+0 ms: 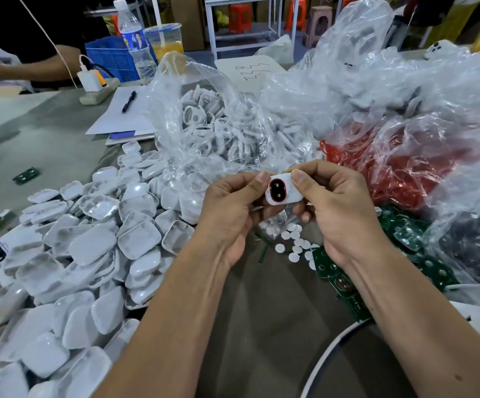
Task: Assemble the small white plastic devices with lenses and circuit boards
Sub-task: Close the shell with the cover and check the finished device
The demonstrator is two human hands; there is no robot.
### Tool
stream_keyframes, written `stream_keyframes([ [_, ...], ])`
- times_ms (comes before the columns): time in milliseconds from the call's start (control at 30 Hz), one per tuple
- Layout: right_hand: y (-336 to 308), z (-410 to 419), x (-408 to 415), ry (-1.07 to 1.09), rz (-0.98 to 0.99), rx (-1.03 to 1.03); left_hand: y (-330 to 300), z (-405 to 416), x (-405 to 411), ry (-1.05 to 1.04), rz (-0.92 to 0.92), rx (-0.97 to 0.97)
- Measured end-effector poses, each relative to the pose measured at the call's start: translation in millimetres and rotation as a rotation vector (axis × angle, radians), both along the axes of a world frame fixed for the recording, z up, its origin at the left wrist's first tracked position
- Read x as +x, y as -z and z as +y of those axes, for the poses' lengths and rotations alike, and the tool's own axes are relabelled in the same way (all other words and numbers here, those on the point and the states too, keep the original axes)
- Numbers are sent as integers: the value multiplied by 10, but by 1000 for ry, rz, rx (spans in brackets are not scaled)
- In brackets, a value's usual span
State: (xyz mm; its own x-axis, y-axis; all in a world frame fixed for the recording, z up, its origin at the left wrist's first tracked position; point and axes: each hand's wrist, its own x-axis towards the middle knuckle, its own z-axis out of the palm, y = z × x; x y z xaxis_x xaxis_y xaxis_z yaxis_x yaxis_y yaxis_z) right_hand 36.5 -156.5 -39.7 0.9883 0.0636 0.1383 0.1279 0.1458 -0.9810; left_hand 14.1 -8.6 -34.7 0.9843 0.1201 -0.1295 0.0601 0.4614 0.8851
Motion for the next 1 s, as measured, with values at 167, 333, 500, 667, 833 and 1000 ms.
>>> stream_keyframes([
  [167, -27, -26, 17, 81, 46, 67, 18, -4, 16, 61, 26, 143],
  [333, -11, -53, 17, 109, -2, -39, 41, -13, -2, 126, 5, 269],
  [500, -13, -53, 27, 75, 57, 1, 13, -6, -24, 165, 19, 267],
  [667, -26, -31, -10, -65, 69, -163, 22, -7, -49, 165, 19, 376],
  [833, 9, -38, 13, -43, 89, -78, 24, 17, -37, 162, 24, 354],
  [1000, 49, -58, 39, -37, 127, -131, 21, 48, -12, 161, 44, 274],
])
